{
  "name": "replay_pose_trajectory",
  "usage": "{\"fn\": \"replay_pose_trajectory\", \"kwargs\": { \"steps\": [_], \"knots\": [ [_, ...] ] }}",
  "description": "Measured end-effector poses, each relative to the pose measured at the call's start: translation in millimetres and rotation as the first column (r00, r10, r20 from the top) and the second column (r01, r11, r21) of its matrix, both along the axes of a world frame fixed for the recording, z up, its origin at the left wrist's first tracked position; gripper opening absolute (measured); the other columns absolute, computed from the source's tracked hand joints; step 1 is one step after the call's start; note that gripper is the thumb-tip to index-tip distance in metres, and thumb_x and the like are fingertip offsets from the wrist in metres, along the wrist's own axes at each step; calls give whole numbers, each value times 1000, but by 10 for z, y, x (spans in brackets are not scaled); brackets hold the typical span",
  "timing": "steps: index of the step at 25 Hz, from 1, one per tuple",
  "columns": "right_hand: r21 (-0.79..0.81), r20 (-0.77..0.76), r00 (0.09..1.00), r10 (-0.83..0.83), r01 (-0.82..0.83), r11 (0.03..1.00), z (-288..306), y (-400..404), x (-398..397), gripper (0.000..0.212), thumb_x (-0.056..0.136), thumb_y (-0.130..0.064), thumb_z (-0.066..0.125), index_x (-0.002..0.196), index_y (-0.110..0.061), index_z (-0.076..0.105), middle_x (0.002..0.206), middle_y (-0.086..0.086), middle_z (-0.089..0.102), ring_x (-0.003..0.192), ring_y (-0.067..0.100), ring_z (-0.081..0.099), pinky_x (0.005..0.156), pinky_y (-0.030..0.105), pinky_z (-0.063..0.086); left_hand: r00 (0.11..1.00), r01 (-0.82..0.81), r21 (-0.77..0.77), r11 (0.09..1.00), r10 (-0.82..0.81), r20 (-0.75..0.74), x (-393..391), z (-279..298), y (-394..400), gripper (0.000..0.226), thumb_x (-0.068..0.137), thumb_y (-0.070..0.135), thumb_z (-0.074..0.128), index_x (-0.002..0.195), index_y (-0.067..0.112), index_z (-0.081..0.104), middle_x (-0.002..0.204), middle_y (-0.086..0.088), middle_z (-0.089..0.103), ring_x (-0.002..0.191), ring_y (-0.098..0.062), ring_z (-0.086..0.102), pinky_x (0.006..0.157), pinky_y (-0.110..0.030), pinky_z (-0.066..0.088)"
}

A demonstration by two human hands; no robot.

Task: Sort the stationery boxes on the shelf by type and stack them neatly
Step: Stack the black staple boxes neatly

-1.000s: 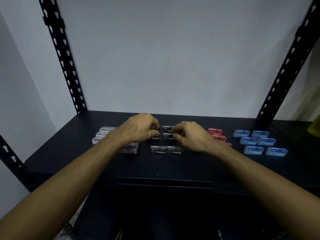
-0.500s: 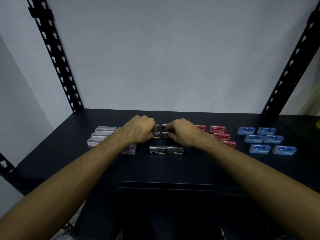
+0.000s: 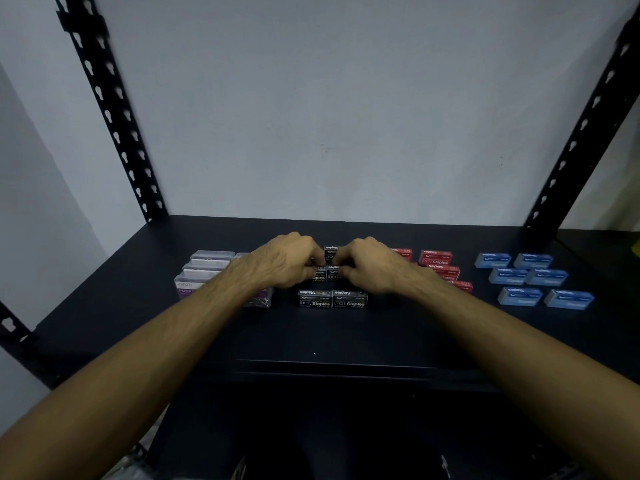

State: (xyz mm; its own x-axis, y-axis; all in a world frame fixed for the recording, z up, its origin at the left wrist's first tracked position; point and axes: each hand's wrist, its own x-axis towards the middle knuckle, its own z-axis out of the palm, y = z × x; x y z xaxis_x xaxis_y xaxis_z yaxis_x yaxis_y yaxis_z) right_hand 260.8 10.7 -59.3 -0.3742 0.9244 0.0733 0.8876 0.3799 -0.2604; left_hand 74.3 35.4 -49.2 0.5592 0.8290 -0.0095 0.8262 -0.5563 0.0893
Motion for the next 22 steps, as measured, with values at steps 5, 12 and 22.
{"fn": "replay_pose_trajectory", "kwargs": {
  "steps": [5, 12, 22],
  "knots": [
    [-28, -2, 1000, 6, -6, 1000, 32, -96, 32, 26, 92, -14, 49, 101, -18, 73, 88, -5, 69, 78, 14, 63, 65, 24, 43, 997, 65, -78, 995, -61, 49, 8, 54, -99, 25, 95, 22, 61, 118, 23, 69, 108, 8, 71, 90, -5, 59, 77, -21, 38],
    [-70, -14, 1000, 15, -16, 997, 65, -209, 60, 28, 91, -12, 48, 101, -19, 73, 90, -5, 70, 78, 12, 63, 64, 22, 43, 989, 134, -91, 987, -127, 79, 0, 73, -183, 25, 96, 19, 57, 116, 22, 72, 106, 8, 72, 95, -7, 62, 78, -17, 39],
    [-97, -40, 999, 32, -36, 995, 60, -265, 65, 27, 95, -11, 48, 107, -15, 72, 81, -16, 58, 66, -9, 52, 55, 10, 33, 989, 136, -121, 983, -128, 71, -24, 66, -192, 21, 97, 22, 57, 110, 25, 72, 74, 27, 56, 71, 11, 53, 62, -7, 34]
  ]
}}
